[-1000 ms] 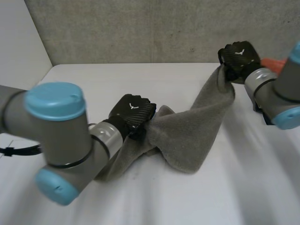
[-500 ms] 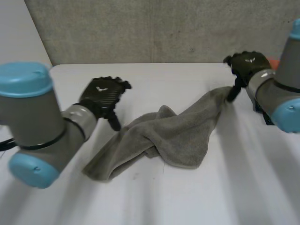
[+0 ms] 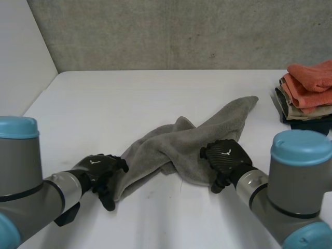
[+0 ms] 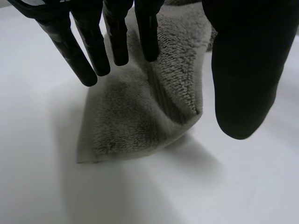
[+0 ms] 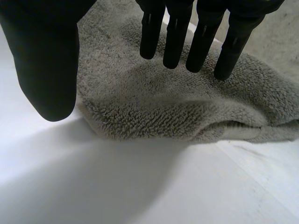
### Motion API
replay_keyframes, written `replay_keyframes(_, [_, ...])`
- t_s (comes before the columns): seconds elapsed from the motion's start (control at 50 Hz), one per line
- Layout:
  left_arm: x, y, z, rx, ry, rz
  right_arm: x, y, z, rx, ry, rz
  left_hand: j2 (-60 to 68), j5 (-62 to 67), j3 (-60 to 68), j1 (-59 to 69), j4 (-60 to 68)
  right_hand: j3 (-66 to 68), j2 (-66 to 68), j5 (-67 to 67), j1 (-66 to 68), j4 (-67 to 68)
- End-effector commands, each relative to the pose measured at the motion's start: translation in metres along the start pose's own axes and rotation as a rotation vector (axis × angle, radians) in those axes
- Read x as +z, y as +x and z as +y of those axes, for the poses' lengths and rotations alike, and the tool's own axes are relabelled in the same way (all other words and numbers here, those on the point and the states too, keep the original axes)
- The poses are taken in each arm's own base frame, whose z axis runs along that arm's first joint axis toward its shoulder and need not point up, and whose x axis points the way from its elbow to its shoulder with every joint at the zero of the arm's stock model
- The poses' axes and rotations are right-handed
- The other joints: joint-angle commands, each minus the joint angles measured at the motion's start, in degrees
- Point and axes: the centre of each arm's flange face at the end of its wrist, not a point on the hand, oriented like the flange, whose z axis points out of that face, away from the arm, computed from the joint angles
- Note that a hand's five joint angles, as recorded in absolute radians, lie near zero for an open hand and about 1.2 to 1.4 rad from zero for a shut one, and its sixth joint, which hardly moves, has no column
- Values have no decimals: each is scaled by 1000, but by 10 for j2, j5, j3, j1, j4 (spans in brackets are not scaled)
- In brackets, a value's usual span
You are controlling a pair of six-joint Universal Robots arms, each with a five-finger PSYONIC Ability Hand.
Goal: Fold the laundry.
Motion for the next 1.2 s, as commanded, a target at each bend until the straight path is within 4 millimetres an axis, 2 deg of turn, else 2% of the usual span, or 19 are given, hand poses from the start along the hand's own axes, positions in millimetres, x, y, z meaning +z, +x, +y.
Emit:
replay_keyframes(0.02, [19, 7, 2, 30, -15, -27, 20, -4, 10, -47, 23, 36, 73, 71, 74, 73, 71, 117, 119, 108, 119, 113])
replay_keyframes(0.1, [25, 10, 3, 48, -18, -45, 29, 0, 12, -77, 36, 67, 82, 79, 82, 81, 80, 251, 254, 243, 254, 248])
replay_keyframes(0.14, [27, 12, 3, 55, -14, -48, 30, 1, 12, -88, 41, 76, 82, 79, 82, 81, 80, 380, 383, 372, 383, 377])
replay_keyframes(0.16, [29, 14, 3, 65, -9, -51, 31, 3, 11, -91, 47, 89, 87, 84, 87, 86, 85, 526, 529, 518, 529, 523])
replay_keyframes(0.28, [36, 19, -1, 94, 41, -68, 20, 14, -6, -85, 118, 147, 173, 170, 173, 172, 171, 528, 530, 519, 530, 524])
replay_keyframes(0.42, [51, 20, -10, 167, 144, -147, -5, 48, -36, -40, 154, 231, 583, 580, 583, 582, 581, 528, 530, 519, 530, 524])
replay_keyframes(0.56, [49, -2, -32, 248, 216, -269, -16, 74, -37, -86, -4, 219, 583, 580, 584, 582, 581, 528, 530, 519, 530, 524])
replay_keyframes(0.64, [47, -10, -58, 268, 334, -256, -9, 86, -36, -177, -80, 176, 583, 580, 584, 582, 581, 528, 530, 519, 530, 524])
replay_keyframes(0.72, [57, -16, -89, 322, 492, -248, 14, 102, -58, -244, 20, 205, 583, 580, 584, 582, 581, 528, 530, 519, 530, 524])
replay_keyframes(0.8, [57, -34, -156, 370, 792, -359, 43, 132, -110, -300, 300, 357, 583, 580, 584, 582, 581, 528, 530, 519, 530, 524])
replay_keyframes(0.82, [48, -40, -187, 377, 929, -408, 49, 144, -138, -332, 445, 436, 583, 580, 584, 582, 581, 528, 530, 519, 530, 524])
replay_keyframes(0.88, [26, -43, -232, 384, 1145, -463, 44, 160, -186, -369, 678, 554, 583, 580, 584, 582, 581, 528, 530, 519, 530, 524])
replay_keyframes(0.9, [11, -44, -257, 385, 1268, -486, 35, 166, -215, -382, 817, 620, 583, 580, 584, 582, 581, 528, 530, 519, 530, 524])
replay_keyframes(0.98, [-4, -37, -275, 370, 1306, -451, 19, 153, -242, -355, 880, 638, 583, 580, 584, 582, 581, 528, 530, 519, 530, 524])
replay_keyframes(1.02, [-1, -33, -269, 359, 1247, -426, 19, 144, -237, -335, 819, 610, 583, 580, 584, 582, 581, 493, 495, 484, 495, 489])
replay_keyframes(1.04, [8, -31, -257, 349, 1173, -402, 21, 133, -224, -315, 730, 563, 583, 580, 584, 582, 581, 302, 305, 294, 305, 299])
replay_keyframes(1.1, [24, -30, -229, 341, 1038, -371, 25, 113, -195, -281, 553, 466, 583, 580, 584, 582, 581, 131, 133, 122, 134, 127])
replay_keyframes(1.12, [31, -32, -215, 339, 985, -367, 26, 100, -174, -249, 436, 406, 583, 580, 584, 582, 581, 57, 60, 49, 60, 54])
replay_keyframes(1.2, [45, -45, -192, 333, 938, -389, 21, 73, -124, -97, 193, 282, 583, 580, 584, 582, 581, -47, -45, -56, -45, -51])
